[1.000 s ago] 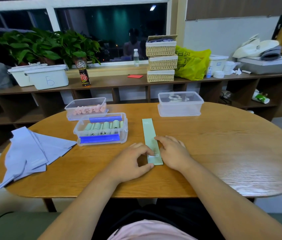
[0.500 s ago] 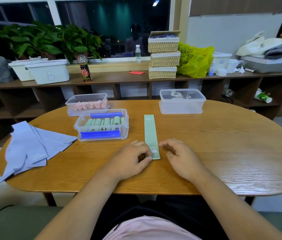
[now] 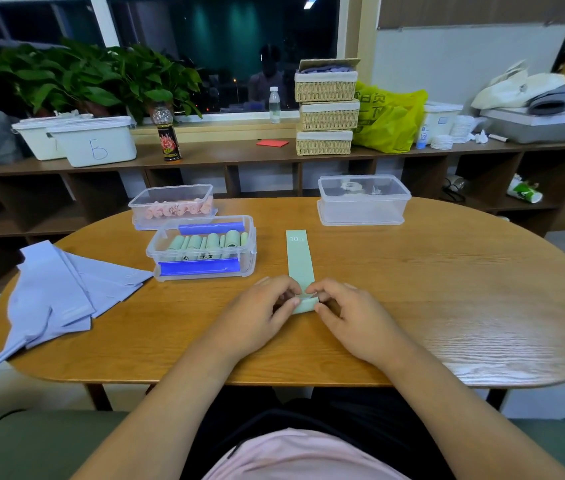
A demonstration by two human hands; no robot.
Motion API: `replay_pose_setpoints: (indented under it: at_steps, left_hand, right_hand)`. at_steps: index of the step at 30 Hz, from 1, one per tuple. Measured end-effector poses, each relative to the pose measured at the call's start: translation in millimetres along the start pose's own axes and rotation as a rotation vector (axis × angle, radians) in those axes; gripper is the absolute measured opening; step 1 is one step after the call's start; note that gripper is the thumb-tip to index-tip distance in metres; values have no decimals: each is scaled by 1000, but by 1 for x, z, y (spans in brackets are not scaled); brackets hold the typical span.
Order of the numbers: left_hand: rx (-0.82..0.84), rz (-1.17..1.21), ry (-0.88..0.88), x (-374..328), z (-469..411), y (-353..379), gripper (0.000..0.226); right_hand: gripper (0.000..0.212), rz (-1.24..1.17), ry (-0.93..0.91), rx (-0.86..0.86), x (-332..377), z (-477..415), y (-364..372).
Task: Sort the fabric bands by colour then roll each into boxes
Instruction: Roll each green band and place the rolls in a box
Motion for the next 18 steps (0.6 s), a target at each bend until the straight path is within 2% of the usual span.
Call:
replay_pose_setpoints:
  at_steps: [4,9,18]
  left_hand:
    - [-52,-28,46,-4,-2,0,3]
    - [-68,-59,67,-3,-3,2,4]
    - [-33,-99,106,2,-3,2,15]
  right_hand:
    - [18,15,-17,-3,0,0,0]
    - [18,93,-47,-32,-2,0,3]
    - [13,140,-59,-8,0,2,1]
Point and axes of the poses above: each hand's wrist, its own z-axis away from the middle knuckle, its own y-axis out of the palm, x = y × z, the point moved 3 cm from there along -z, towards the middle knuckle, and after that the axes turned 13 degrees about -y, right-handed, at the moved point
